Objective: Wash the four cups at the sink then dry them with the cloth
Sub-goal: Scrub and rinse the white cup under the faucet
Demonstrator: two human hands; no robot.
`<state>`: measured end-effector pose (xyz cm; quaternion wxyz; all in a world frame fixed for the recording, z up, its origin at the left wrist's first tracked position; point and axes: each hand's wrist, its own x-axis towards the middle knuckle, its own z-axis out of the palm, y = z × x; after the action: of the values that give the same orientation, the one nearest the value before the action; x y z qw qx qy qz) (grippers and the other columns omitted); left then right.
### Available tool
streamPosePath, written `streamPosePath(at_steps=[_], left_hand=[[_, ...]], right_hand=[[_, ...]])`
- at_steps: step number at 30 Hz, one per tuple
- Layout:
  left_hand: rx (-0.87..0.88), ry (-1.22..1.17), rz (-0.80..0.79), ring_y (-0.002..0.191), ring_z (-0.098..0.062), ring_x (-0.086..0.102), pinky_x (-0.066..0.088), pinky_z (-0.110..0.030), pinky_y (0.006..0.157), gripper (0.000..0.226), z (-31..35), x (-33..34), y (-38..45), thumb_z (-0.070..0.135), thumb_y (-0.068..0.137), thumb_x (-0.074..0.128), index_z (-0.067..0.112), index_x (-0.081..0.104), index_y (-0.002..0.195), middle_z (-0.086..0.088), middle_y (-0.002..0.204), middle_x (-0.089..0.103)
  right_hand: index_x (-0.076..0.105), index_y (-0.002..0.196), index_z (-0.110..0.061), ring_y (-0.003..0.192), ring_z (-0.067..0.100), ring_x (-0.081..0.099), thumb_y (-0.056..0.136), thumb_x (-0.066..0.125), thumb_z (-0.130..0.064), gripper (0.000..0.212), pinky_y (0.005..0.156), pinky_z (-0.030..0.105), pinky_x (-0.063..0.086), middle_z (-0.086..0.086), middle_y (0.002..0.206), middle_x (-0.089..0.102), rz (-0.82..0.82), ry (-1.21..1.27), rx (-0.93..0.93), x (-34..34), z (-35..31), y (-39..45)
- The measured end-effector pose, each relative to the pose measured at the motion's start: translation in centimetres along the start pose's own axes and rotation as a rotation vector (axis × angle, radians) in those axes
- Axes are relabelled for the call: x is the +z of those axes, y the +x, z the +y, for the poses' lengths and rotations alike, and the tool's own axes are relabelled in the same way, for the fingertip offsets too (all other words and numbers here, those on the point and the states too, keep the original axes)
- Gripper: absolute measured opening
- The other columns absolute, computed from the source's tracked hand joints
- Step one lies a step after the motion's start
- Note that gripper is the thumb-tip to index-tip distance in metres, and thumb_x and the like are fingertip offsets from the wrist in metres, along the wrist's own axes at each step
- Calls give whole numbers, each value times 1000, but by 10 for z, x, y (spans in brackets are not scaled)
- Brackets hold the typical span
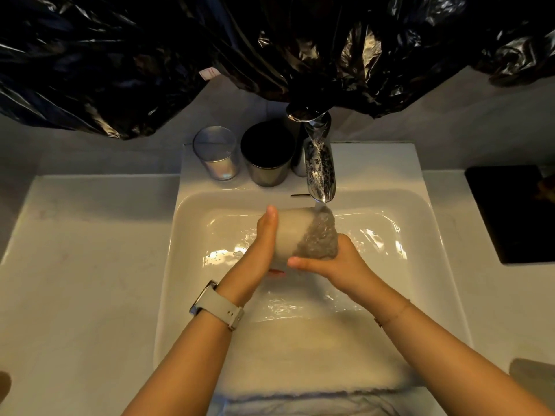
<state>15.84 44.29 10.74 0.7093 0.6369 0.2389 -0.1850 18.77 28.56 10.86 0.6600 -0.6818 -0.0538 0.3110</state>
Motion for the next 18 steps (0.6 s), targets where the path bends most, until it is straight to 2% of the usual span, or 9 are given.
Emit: streamPosePath(at_steps=[2, 5, 7, 9, 11, 13, 14, 16, 18], left_hand=[[-18, -38, 34, 98, -20, 70, 61, -40, 75, 49, 1, 3, -2, 67, 95, 23, 37, 42, 130, -2, 119, 65], [156, 31, 88, 102, -20, 66, 59, -36, 79, 23, -11, 8, -4, 61, 99, 32, 48, 41, 116, 1, 114, 60], [308, 97, 80, 114, -16, 60, 53, -31, 91, 32, -27, 9, -6, 63, 93, 39, 48, 37, 122, 0, 126, 56], [407, 138, 94, 121, -13, 55, 47, -28, 99, 47, -37, 8, -8, 66, 89, 41, 42, 35, 129, -1, 134, 52], [414, 127, 136, 118, -19, 57, 48, -36, 98, 46, -37, 6, -4, 67, 90, 39, 40, 38, 127, -3, 129, 56], [325, 46, 161, 108, -23, 62, 53, -42, 90, 43, -30, 3, 2, 69, 88, 37, 41, 44, 121, -2, 119, 61], [233, -14, 161, 105, -25, 64, 55, -45, 88, 47, -25, 3, 5, 69, 89, 36, 38, 47, 122, -2, 117, 63], [-34, -139, 146, 106, -30, 67, 54, -54, 93, 55, -19, 3, 13, 66, 95, 35, 25, 52, 129, -12, 119, 67], [-157, -178, 114, 107, -33, 68, 52, -58, 95, 61, -17, 5, 15, 66, 95, 35, 20, 55, 130, -17, 118, 69]], right_hand=[[70, 95, -5, 82, 6, 70, 68, 83, -2, 30, 73, 17, 52, -7, 82, 75, -10, -88, -28, 3, 1, -1], [70, 84, -12, 71, 5, 67, 74, 80, -13, 15, 65, 19, 50, -6, 74, 72, 0, 2, 28, 3, -14, 1], [70, 99, -10, 86, 17, 69, 78, 74, -27, 27, 74, 30, 55, 9, 92, 74, -22, 139, 128, -2, -21, 9], [67, 114, -10, 98, 21, 68, 83, 69, -24, 33, 81, 29, 55, 11, 107, 72, -84, 233, 161, -4, -25, 13], [67, 112, -11, 95, 16, 68, 85, 69, -15, 27, 79, 24, 55, 7, 103, 72, -113, 231, 132, -1, -19, 12], [68, 97, -11, 75, 3, 68, 84, 70, -4, 15, 65, 14, 51, -7, 81, 74, -87, 119, 62, 4, -12, 6], [68, 90, -15, 70, -1, 66, 81, 73, -2, 17, 63, 11, 49, -12, 73, 72, -74, 27, 22, 4, -6, 3], [66, 91, -24, 79, -3, 68, 74, 81, -8, 28, 71, 13, 50, -15, 78, 72, -78, -169, -32, 1, 2, 1], [66, 98, -25, 89, 1, 68, 71, 84, -15, 34, 79, 17, 51, -13, 89, 72, -77, -256, -59, -2, 6, 0]])
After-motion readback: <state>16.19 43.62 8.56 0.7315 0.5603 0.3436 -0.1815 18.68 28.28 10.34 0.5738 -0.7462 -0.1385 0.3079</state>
